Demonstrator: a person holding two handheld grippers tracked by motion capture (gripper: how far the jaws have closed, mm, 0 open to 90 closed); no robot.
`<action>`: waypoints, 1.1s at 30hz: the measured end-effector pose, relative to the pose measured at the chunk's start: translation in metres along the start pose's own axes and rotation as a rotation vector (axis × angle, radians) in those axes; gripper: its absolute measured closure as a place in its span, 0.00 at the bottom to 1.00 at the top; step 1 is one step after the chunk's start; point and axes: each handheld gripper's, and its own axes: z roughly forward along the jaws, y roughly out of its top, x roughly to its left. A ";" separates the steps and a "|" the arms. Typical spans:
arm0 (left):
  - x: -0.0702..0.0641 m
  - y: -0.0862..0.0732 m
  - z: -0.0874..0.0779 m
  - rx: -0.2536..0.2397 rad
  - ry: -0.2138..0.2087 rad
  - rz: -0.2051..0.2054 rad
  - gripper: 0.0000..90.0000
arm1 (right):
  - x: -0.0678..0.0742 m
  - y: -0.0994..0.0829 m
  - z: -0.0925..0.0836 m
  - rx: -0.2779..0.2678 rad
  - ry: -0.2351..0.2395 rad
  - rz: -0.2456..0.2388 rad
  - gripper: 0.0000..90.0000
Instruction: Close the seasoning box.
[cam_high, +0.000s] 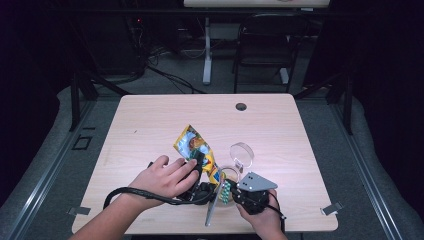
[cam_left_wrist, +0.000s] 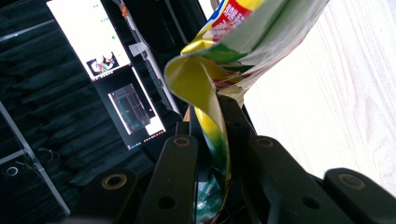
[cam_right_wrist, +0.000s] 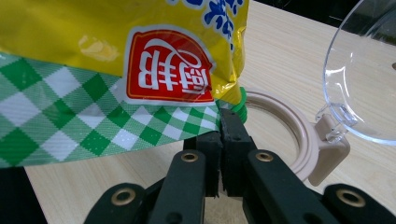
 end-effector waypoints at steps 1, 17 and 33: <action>0.000 0.000 0.000 -0.001 0.001 -0.001 0.96 | 0.000 0.000 0.000 0.002 -0.002 -0.002 0.98; 0.004 0.001 -0.001 -0.007 0.003 -0.002 0.96 | 0.000 0.001 -0.002 -0.003 0.002 -0.001 0.98; 0.006 0.002 -0.001 -0.020 0.003 -0.005 0.96 | 0.001 0.000 -0.004 0.000 0.006 -0.005 0.98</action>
